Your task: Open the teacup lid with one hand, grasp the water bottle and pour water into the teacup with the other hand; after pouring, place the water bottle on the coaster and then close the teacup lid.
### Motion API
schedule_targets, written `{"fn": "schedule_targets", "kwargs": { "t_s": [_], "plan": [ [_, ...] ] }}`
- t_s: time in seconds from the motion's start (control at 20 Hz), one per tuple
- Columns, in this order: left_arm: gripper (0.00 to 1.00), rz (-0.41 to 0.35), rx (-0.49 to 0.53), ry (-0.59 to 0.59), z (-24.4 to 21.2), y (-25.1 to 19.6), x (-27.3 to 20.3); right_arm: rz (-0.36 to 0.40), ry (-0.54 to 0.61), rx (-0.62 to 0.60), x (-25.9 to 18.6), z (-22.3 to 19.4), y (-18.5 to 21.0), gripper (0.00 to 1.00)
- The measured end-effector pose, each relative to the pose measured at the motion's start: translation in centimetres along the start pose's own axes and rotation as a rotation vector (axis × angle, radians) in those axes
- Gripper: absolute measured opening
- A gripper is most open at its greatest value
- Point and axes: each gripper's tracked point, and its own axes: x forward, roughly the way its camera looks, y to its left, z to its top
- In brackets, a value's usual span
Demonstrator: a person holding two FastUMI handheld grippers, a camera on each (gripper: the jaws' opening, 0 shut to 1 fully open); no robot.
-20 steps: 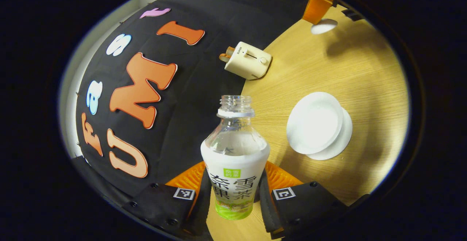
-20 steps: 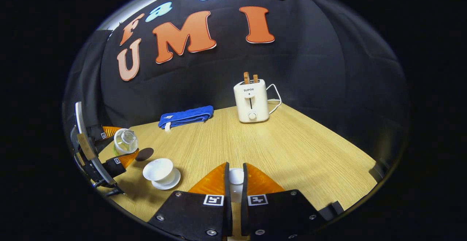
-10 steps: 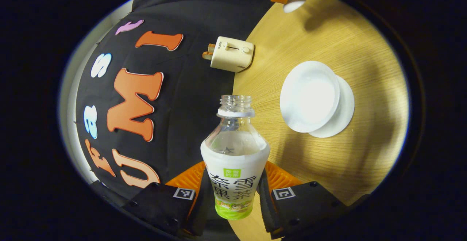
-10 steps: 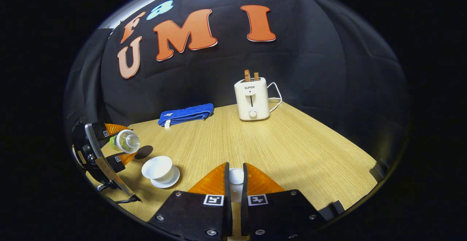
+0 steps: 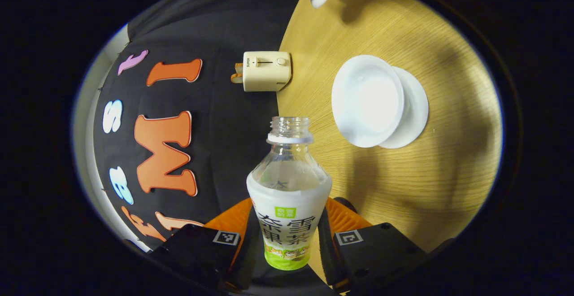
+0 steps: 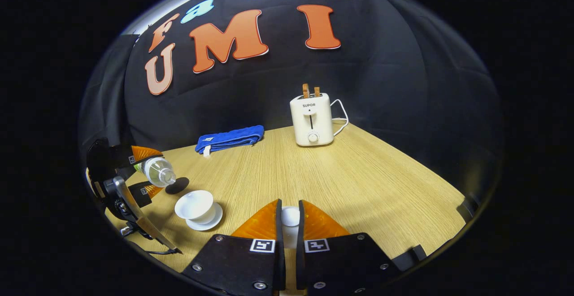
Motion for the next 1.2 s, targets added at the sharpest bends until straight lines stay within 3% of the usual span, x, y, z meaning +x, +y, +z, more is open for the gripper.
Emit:
{"fn": "schedule_targets", "kwargs": {
  "t_s": [0.25, 1.2],
  "plan": [
    [0.63, -0.024, 0.068, 0.0, 0.3, -0.5, 0.1, 0.002, 0.002, -0.003, 0.0, -0.1, 0.1, 0.1],
    [0.63, 0.014, 0.413, -0.03, 1.6, 1.8, 0.1, 0.011, 0.015, -0.005, 0.1, -0.4, 0.2, 0.1]
  ]
}}
